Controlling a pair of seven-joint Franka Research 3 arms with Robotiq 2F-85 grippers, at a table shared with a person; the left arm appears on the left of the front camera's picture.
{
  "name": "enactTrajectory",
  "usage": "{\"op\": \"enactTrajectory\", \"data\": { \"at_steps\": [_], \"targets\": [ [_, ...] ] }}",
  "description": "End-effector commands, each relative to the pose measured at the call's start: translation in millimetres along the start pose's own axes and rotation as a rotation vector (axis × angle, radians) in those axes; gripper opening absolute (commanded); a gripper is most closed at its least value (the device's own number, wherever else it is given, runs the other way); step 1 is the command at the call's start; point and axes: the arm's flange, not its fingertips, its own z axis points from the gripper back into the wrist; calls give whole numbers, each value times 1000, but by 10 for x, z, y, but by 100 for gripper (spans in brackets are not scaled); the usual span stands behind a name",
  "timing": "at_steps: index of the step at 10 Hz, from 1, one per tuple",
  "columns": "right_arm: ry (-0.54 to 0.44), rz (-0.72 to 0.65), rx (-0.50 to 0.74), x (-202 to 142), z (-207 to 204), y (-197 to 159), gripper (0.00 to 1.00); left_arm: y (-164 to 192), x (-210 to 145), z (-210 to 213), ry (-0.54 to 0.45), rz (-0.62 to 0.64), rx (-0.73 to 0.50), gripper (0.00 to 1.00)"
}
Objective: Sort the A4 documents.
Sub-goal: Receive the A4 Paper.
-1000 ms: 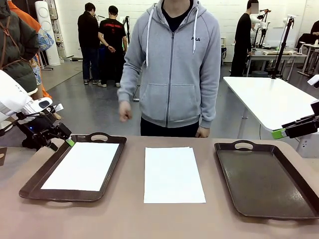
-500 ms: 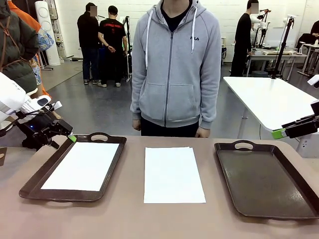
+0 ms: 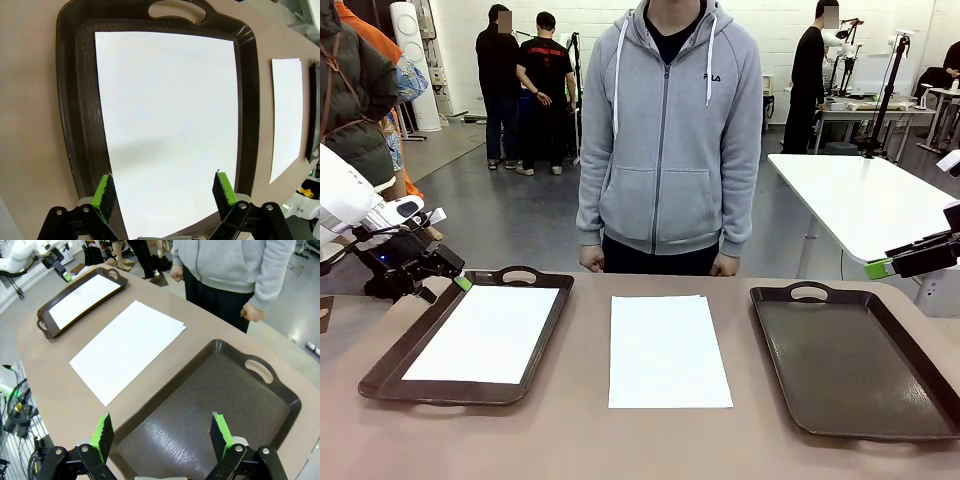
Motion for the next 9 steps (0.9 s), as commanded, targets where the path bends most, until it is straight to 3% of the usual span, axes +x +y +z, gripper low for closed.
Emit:
{"op": "enactTrajectory", "data": {
  "at_steps": [1, 6, 7, 9],
  "targets": [
    [-24, 8, 17, -13, -38, -28, 100, 7, 25, 14, 6, -9, 11, 100],
    [-24, 8, 17, -13, -38, -28, 100, -1, 3, 2, -1, 0, 0, 100],
    [-24, 8, 17, -13, -38, -28, 100, -642, 266, -235, 51, -50, 17, 100],
    [-24, 8, 17, -13, -38, -28, 100, -1096, 384, 58, -3, -253, 95, 100]
  ]
}}
